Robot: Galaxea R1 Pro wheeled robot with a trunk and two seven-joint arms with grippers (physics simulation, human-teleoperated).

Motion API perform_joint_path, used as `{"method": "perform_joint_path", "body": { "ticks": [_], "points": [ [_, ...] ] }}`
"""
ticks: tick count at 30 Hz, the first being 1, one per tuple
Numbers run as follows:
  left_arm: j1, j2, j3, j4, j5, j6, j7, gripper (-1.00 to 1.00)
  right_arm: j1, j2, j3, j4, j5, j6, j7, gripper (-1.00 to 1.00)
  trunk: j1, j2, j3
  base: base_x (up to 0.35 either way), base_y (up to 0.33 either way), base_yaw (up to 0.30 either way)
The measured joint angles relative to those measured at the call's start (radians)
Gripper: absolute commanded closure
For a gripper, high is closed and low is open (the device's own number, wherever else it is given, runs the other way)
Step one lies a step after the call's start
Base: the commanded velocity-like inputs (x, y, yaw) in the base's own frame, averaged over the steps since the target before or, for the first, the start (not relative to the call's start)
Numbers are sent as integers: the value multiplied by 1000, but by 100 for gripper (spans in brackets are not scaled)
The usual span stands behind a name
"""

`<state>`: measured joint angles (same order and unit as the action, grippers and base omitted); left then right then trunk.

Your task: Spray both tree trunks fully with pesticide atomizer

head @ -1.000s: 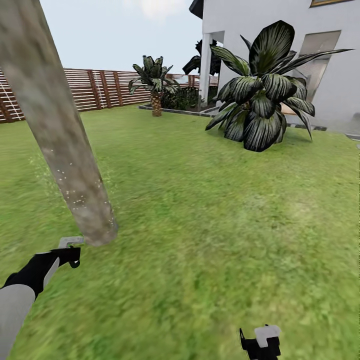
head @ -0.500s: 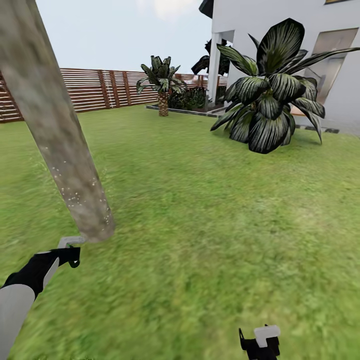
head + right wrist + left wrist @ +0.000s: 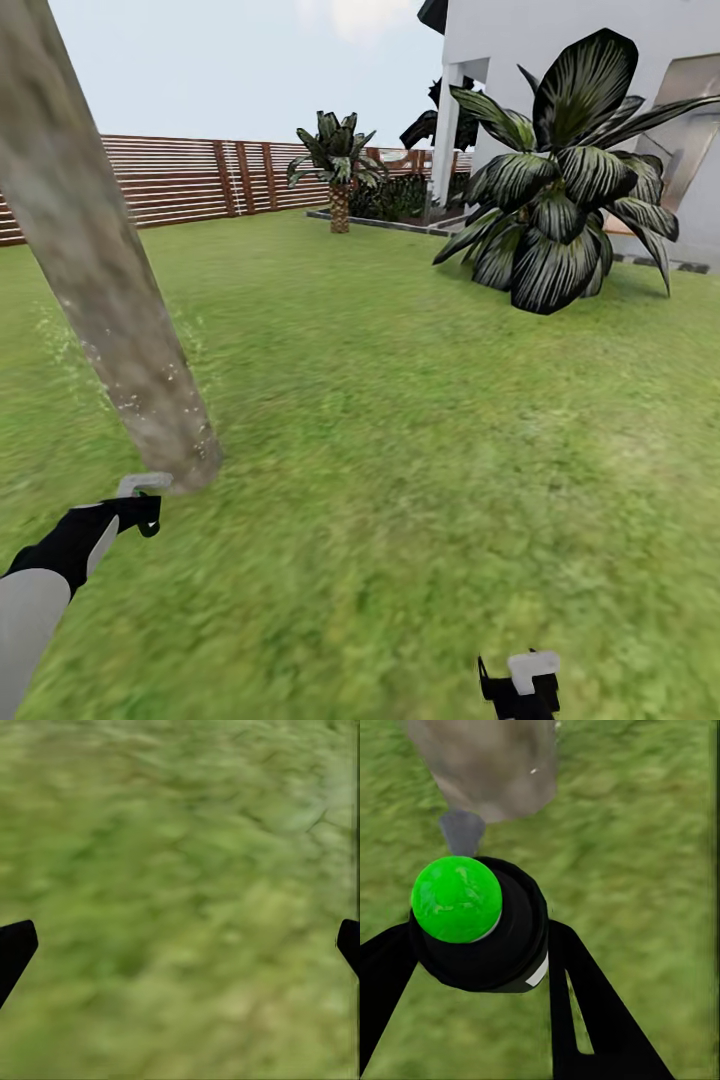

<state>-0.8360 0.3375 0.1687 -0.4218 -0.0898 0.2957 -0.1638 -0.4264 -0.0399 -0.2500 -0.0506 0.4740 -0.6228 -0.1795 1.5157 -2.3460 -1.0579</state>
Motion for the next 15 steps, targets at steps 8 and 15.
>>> {"method": "perform_joint_path", "body": {
  "ticks": [8,15],
  "points": [
    [0,3,2,0,-2,0,15,100,0,0,0,0,0,0,0,-100,0,0,0,238,-189,181],
    [0,2,0,0,1,0,48,100,0,0,0,0,1,0,0,-100,0,0,0,189,-216,277]
  ]
}}
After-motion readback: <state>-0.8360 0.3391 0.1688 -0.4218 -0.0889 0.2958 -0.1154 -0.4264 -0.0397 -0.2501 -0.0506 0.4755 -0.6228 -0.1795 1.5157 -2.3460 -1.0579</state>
